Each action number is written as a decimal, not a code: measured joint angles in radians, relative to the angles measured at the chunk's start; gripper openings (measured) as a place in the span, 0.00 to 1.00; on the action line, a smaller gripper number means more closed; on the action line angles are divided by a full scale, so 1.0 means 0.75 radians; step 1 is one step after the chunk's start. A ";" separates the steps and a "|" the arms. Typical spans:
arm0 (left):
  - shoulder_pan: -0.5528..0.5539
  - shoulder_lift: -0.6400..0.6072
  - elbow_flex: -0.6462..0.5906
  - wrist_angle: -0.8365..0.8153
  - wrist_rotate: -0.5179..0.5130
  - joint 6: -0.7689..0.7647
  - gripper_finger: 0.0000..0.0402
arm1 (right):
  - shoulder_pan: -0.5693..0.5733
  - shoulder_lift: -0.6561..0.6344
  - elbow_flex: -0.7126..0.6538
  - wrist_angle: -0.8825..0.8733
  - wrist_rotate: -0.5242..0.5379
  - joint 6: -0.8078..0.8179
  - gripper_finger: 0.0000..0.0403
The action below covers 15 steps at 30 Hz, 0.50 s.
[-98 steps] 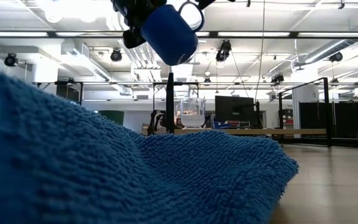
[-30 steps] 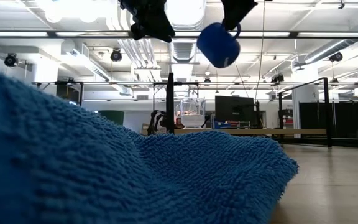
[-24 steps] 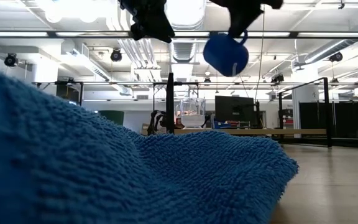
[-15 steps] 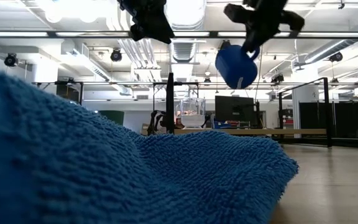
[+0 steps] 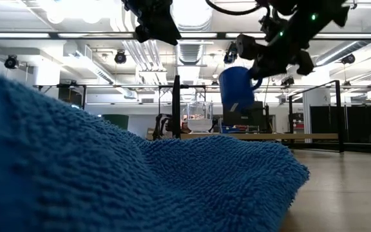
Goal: Stack small to large cups/mugs on shelf
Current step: Put the blue mug on the shelf
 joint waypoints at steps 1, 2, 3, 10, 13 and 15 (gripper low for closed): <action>0.000 0.000 0.000 0.000 0.000 0.000 0.30 | 0.000 0.009 -0.023 0.037 0.006 -0.013 0.11; 0.000 0.000 -0.001 0.000 0.000 0.001 0.30 | 0.000 0.019 -0.040 0.058 0.007 -0.026 0.11; 0.000 0.000 -0.001 0.001 0.000 0.001 0.30 | 0.000 0.026 -0.052 0.067 0.007 -0.035 0.10; 0.005 0.000 -0.016 0.005 -0.010 0.002 0.30 | -0.034 0.090 -0.113 0.072 0.039 -0.010 0.11; 0.009 0.001 -0.022 0.001 -0.011 0.002 0.30 | -0.068 0.118 -0.121 0.086 0.039 -0.010 0.11; 0.009 0.001 -0.023 0.002 -0.012 0.002 0.30 | -0.093 0.136 -0.131 0.119 0.038 -0.011 0.11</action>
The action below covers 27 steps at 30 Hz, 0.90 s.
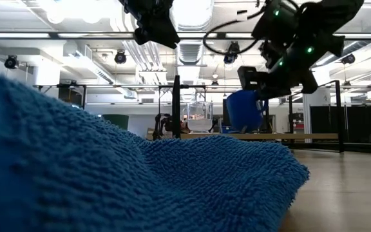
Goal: Stack small to large cups/mugs on shelf
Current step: Put the blue mug on the shelf
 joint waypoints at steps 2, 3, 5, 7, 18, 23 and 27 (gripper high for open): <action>0.000 0.000 0.000 0.000 -0.001 0.000 0.30 | -0.022 0.015 -0.006 0.034 0.000 -0.001 0.10; 0.000 0.000 0.000 -0.001 -0.002 0.000 0.30 | -0.032 0.019 -0.006 0.044 -0.001 -0.001 0.10; 0.000 0.000 0.000 -0.001 -0.004 -0.001 0.30 | -0.048 0.033 -0.007 0.047 -0.002 -0.001 0.11; 0.000 0.000 0.000 -0.001 -0.004 -0.001 0.30 | -0.063 0.041 -0.007 0.058 -0.016 -0.001 0.12; 0.002 0.000 -0.013 -0.001 -0.004 -0.001 0.30 | -0.149 0.086 -0.009 0.058 -0.160 0.085 0.19; 0.003 0.000 -0.016 -0.003 -0.004 -0.001 0.30 | -0.150 0.068 -0.009 0.065 -0.161 0.087 0.22; 0.007 0.000 -0.016 -0.003 -0.004 -0.001 0.30 | -0.149 0.043 -0.009 0.066 -0.161 0.084 0.24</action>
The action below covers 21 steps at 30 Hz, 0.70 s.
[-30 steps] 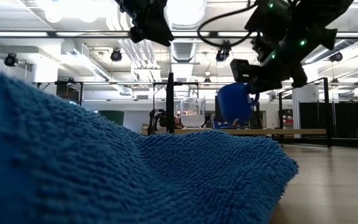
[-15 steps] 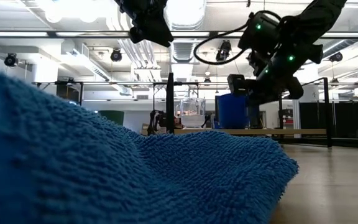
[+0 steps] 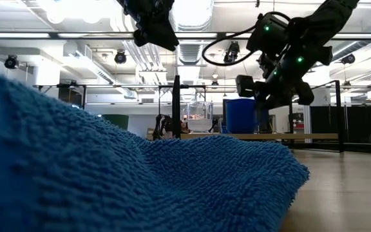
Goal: Stack small to large cups/mugs on shelf
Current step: Put the blue mug on the shelf
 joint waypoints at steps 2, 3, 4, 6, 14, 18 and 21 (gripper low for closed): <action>0.000 0.000 0.000 0.000 0.000 0.000 0.30 | 0.000 -0.016 0.000 0.000 0.000 -0.004 0.25; 0.000 0.000 0.000 -0.001 0.000 0.000 0.30 | 0.000 -0.024 0.000 0.000 0.000 -0.004 0.26; 0.000 0.000 0.000 -0.001 0.000 0.000 0.30 | 0.000 -0.034 0.001 -0.001 0.000 -0.006 0.26; 0.000 0.000 0.000 -0.001 0.000 -0.001 0.30 | 0.000 -0.050 0.008 -0.001 -0.001 -0.027 0.27; 0.002 0.000 0.000 -0.001 -0.001 -0.001 0.30 | 0.005 -0.070 0.032 -0.002 -0.067 -0.075 0.28; 0.002 0.000 0.000 -0.007 -0.010 0.000 0.30 | 0.013 -0.070 0.032 -0.005 -0.102 -0.079 0.28; 0.003 0.000 0.004 -0.060 -0.060 0.001 0.30 | 0.036 -0.070 0.032 -0.006 -0.109 -0.079 0.28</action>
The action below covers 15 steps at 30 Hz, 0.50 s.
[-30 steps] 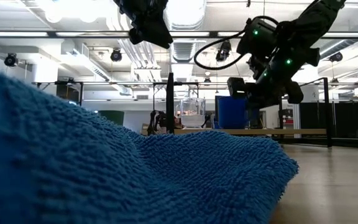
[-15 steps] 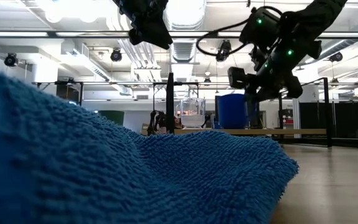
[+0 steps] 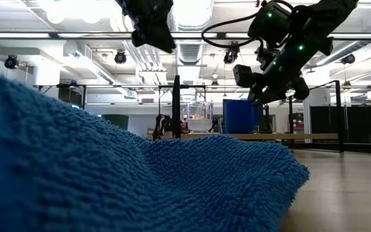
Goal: Stack small to large cups/mugs on shelf
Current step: Put the blue mug on the shelf, then put the green cup on the shelf
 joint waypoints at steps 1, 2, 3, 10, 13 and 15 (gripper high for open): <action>0.001 0.000 0.001 -0.033 -0.026 0.002 0.30 | 0.010 -0.004 0.004 -0.008 -0.015 -0.001 0.28; 0.005 -0.001 0.002 -0.071 -0.053 0.012 0.30 | 0.023 -0.010 0.013 -0.012 -0.039 -0.007 0.28; 0.008 -0.003 0.002 -0.116 -0.079 0.024 0.30 | 0.036 -0.020 0.023 -0.011 -0.068 -0.022 0.28; 0.035 -0.005 -0.002 -0.476 -0.176 -0.045 0.30 | 0.179 -0.167 0.156 -0.066 -0.291 -0.100 0.26; 0.083 0.003 -0.004 -0.518 -0.259 -0.043 0.30 | 0.242 -0.243 0.232 -0.085 -0.300 -0.099 0.25; 0.146 0.017 -0.004 -0.513 -0.267 -0.033 0.30 | 0.274 -0.286 0.283 -0.090 -0.300 -0.152 0.24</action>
